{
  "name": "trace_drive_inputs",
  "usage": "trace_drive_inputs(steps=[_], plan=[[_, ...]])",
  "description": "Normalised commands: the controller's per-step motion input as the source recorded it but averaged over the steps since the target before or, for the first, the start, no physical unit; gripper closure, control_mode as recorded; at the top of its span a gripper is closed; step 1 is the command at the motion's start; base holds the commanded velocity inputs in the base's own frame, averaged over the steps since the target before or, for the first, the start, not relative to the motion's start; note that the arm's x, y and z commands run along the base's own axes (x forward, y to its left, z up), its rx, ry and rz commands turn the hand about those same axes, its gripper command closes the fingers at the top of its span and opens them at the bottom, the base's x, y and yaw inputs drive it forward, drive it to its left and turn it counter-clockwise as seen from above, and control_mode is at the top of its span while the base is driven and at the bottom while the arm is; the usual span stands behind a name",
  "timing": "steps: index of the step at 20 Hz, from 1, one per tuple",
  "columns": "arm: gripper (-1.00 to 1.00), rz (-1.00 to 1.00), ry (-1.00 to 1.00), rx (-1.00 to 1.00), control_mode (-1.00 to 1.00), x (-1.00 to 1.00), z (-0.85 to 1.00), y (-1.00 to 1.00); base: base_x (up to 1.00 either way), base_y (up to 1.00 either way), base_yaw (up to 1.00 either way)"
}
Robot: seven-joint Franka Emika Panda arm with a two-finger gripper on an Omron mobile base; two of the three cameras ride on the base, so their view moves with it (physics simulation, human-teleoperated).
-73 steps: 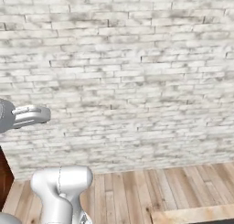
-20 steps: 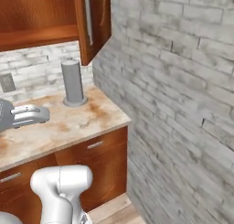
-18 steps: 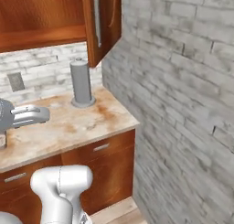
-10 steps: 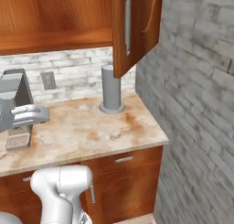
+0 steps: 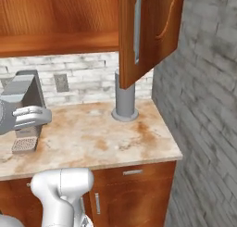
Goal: Close all open cabinet doors.
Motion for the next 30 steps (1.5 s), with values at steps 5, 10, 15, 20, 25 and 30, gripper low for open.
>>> trace_drive_inputs(steps=[5, 10, 15, 20, 25, 30], plan=[[-1.00, 0.00, 0.00, 0.00, 1.00, 0.00, 0.00, 0.00, 0.29, -0.42, 0.23], [-1.00, 0.00, 0.00, 0.00, 1.00, 0.00, 0.00, 0.00, 0.22, -0.47, 0.30], [-1.00, 0.00, 0.00, 0.00, 1.00, 0.00, 0.00, 0.00, 0.28, -0.08, 0.24], [-1.00, 0.00, 0.00, 0.00, 1.00, 0.00, 0.00, 0.00, 0.19, 0.00, 0.22], [-1.00, 0.00, 0.00, 0.00, 1.00, 0.00, 0.00, 0.00, 0.30, 0.00, 0.11], [-1.00, 0.00, 0.00, 0.00, 1.00, 0.00, 0.00, 0.00, 0.42, 0.02, 0.13]])
